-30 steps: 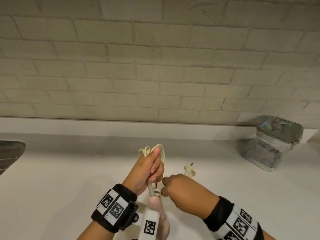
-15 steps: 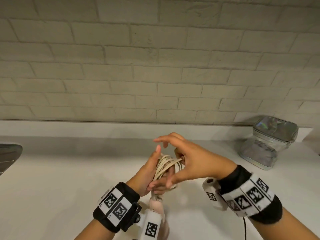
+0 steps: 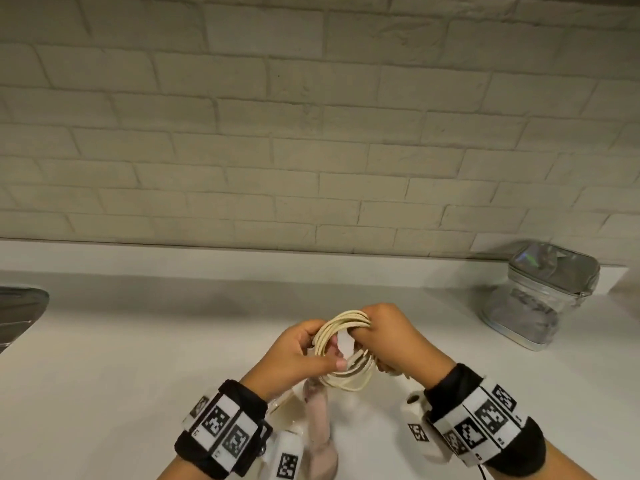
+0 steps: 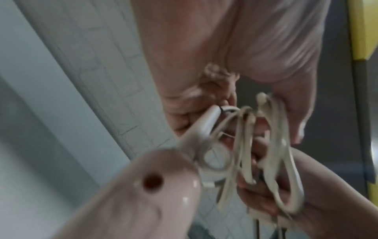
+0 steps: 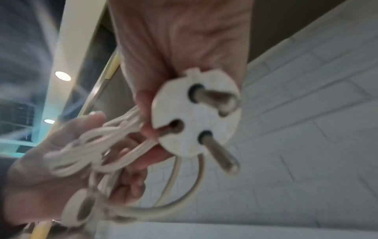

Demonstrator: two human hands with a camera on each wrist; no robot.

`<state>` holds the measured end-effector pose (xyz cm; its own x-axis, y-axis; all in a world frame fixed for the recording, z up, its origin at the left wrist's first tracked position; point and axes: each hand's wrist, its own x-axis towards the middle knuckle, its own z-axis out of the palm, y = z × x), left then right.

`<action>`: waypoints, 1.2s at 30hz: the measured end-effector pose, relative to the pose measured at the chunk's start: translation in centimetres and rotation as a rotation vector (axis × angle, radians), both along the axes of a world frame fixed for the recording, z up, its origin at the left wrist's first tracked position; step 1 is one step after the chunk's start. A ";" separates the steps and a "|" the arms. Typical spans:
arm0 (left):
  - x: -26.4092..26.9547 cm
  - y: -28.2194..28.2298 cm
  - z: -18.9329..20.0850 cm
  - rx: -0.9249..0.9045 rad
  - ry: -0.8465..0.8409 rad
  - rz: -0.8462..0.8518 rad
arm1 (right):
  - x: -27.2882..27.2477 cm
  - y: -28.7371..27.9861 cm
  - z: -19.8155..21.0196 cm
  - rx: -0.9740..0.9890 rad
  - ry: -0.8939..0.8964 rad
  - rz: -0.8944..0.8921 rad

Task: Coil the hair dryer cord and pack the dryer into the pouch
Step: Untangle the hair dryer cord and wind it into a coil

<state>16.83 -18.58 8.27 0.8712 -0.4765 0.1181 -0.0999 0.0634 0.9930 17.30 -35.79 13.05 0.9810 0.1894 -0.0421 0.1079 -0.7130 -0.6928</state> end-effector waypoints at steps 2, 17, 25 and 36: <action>-1.0 -0.6 -0.7 -0.008 -0.013 0.043 | -0.1 0.1 -0.8 0.098 0.044 -0.087; -1.6 -2.3 -0.4 -0.098 0.127 0.361 | -3.7 0.5 -1.2 0.172 0.031 -0.052; -1.7 -1.4 -0.5 0.144 0.051 0.327 | -1.6 -5.1 3.4 -0.259 -0.615 0.182; -2.4 -2.5 -0.1 0.049 0.000 0.323 | 0.2 -0.9 -3.2 0.326 -0.199 -0.220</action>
<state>14.46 -21.07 8.18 0.9783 -0.1806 0.1016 -0.1067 -0.0189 0.9941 17.54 -36.69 9.87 0.9824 -0.0532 0.1789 0.1317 -0.4818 -0.8663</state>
